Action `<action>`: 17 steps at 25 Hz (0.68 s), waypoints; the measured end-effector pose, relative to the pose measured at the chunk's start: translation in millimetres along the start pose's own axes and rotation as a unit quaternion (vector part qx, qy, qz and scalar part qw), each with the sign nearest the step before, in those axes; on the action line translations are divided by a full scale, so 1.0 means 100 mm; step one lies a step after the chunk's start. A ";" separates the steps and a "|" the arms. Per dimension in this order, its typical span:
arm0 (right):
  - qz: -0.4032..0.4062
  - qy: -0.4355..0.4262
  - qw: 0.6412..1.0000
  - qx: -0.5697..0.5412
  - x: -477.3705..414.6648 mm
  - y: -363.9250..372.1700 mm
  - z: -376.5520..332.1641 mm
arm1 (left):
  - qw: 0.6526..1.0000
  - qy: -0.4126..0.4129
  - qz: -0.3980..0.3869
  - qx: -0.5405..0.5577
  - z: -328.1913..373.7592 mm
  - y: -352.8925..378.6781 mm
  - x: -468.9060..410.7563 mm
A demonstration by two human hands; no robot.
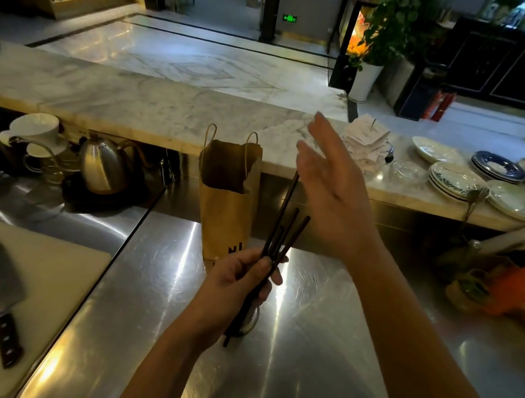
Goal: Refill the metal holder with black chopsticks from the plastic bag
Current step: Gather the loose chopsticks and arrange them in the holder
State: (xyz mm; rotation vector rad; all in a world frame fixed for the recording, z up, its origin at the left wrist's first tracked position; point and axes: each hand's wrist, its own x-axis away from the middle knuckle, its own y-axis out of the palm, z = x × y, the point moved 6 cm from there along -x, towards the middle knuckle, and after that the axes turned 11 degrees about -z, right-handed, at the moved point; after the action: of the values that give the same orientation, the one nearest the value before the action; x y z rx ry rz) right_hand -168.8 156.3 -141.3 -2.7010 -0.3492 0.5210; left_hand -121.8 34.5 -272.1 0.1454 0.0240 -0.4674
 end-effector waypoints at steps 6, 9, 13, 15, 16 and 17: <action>-0.106 -0.043 0.978 0.172 -0.01 0.25 -0.01 | 0.998 -0.002 0.000 -0.056 0.09 -0.04 0.10; -0.151 -0.049 0.969 0.191 0.01 0.33 0.05 | 0.998 0.003 -0.017 -0.068 0.11 -0.01 0.11; -0.189 -0.012 0.964 0.189 0.11 0.39 0.11 | 0.999 0.001 0.003 -0.046 0.07 0.01 0.12; -0.220 0.000 0.953 0.210 0.15 0.42 0.15 | 0.998 0.016 -0.002 -0.065 0.11 0.03 0.12; -0.219 -0.001 0.956 0.194 0.15 0.41 0.15 | 0.997 0.019 -0.001 -0.071 0.12 0.03 0.11; -0.197 -0.003 0.970 0.146 0.15 0.37 0.15 | 0.998 0.017 0.003 -0.067 0.14 0.02 0.11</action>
State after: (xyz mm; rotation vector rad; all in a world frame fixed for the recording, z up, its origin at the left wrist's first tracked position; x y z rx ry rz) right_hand -155.4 132.5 -173.6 -2.2667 -0.7285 0.4237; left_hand -111.5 29.5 -258.9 0.0222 0.0882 -0.4560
